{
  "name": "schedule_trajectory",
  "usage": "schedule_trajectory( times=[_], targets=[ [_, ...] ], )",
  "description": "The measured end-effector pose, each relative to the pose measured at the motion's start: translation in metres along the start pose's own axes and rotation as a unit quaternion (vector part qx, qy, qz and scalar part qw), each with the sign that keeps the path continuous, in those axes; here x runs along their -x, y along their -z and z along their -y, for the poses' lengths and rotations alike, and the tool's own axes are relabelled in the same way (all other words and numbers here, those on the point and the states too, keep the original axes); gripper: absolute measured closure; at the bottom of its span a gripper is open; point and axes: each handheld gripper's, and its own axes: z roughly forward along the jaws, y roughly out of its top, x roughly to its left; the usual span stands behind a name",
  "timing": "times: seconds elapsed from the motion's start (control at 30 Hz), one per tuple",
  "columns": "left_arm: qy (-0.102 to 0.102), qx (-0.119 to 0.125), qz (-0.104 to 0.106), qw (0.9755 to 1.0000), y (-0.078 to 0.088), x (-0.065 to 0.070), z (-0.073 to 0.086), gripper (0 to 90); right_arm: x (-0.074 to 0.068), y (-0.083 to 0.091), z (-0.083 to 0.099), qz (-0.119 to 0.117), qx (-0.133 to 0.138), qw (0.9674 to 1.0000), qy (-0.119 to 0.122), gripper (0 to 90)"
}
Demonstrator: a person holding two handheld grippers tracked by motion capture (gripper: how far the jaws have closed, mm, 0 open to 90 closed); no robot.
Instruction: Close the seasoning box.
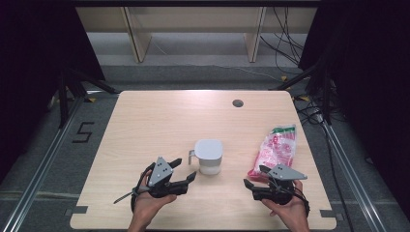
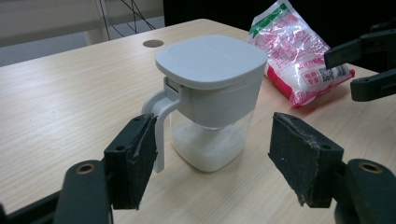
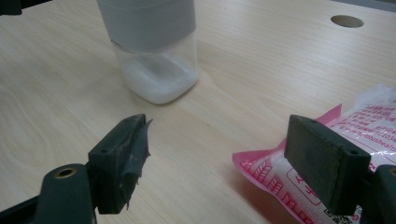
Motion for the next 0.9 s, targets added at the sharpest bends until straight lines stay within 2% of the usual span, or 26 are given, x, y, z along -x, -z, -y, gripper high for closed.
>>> schedule_trajectory(
  times=[0.03, 0.1, 0.2, 0.27, 0.37, 0.4, 0.5, 0.53, 0.57, 0.63, 0.67, 0.7, 0.73, 0.77, 0.8, 0.83, 0.87, 0.9],
  targets=[
    [0.001, 0.0, -0.002, 1.0, 0.0, 0.0, 0.001, 30.3, 0.001, 0.001, 0.0, 0.008, 0.002, 0.9999, 0.008, 22.7],
    [0.004, 0.004, -0.004, 1.0, -0.002, 0.003, 0.004, 30.2, -0.001, 0.001, 0.0, 0.002, -0.006, 1.0, -0.005, 22.7],
    [0.005, 0.003, 0.0, 1.0, -0.002, 0.005, 0.009, 30.2, -0.001, 0.001, 0.0, 0.001, -0.005, 1.0, -0.005, 22.7],
    [0.003, -0.004, -0.006, 1.0, 0.0, 0.006, 0.011, 30.2, -0.002, 0.001, 0.0, 0.002, -0.007, 1.0, -0.005, 22.7],
    [0.006, -0.006, -0.008, 0.9999, 0.001, 0.007, 0.015, 30.0, -0.002, 0.001, -0.001, -0.004, -0.012, 0.9999, 0.002, 22.7],
    [0.006, -0.005, -0.007, 0.9999, 0.002, 0.007, 0.016, 30.0, -0.002, 0.001, -0.001, 0.0, -0.008, 1.0, -0.002, 22.7],
    [0.004, -0.008, -0.007, 0.9999, 0.002, 0.009, 0.018, 30.1, -0.002, 0.001, -0.001, 0.003, -0.006, 1.0, 0.006, 22.7],
    [-0.003, -0.012, 0.0, 0.9999, 0.002, 0.01, 0.019, 30.0, -0.006, 0.001, 0.0, 0.001, -0.004, 0.9999, -0.009, 22.5],
    [0.001, -0.011, -0.003, 0.9999, 0.002, 0.011, 0.02, 29.9, -0.004, 0.0, 0.0, -0.007, -0.007, 0.9999, 0.002, 22.3],
    [0.005, -0.007, -0.001, 1.0, 0.002, 0.012, 0.022, 29.9, -0.007, 0.001, 0.001, -0.005, -0.015, 0.9999, -0.004, 21.7],
    [0.004, -0.014, -0.004, 0.9999, 0.003, 0.012, 0.022, 29.8, -0.005, 0.001, 0.001, -0.004, -0.013, 0.9999, 0.008, 21.5],
    [0.001, -0.014, -0.003, 0.9999, 0.002, 0.013, 0.024, 29.7, -0.006, 0.001, 0.001, -0.005, -0.016, 0.9999, 0.004, 21.2],
    [0.001, -0.016, 0.002, 0.9999, 0.002, 0.013, 0.025, 29.4, -0.006, 0.001, 0.002, -0.018, -0.019, 0.9997, 0.0, 20.8],
    [0.002, -0.019, 0.004, 0.9998, 0.002, 0.015, 0.026, 29.3, -0.008, 0.002, 0.002, -0.01, -0.024, 0.9997, -0.005, 20.6],
    [0.002, -0.019, 0.004, 0.9998, 0.002, 0.015, 0.026, 29.1, -0.008, 0.002, 0.003, -0.016, -0.022, 0.9996, -0.007, 20.0],
    [0.002, -0.022, 0.004, 0.9998, 0.002, 0.017, 0.028, 29.1, -0.009, 0.002, 0.004, -0.012, -0.024, 0.9996, -0.01, 19.8],
    [0.008, -0.016, 0.007, 0.9998, 0.0, 0.018, 0.029, 29.0, -0.007, 0.002, 0.004, -0.014, -0.022, 0.9997, 0.0, 19.7],
    [0.002, -0.023, 0.006, 0.9997, 0.001, 0.019, 0.03, 28.9, -0.009, 0.002, 0.005, -0.018, -0.027, 0.9994, -0.008, 19.8]
  ],
)
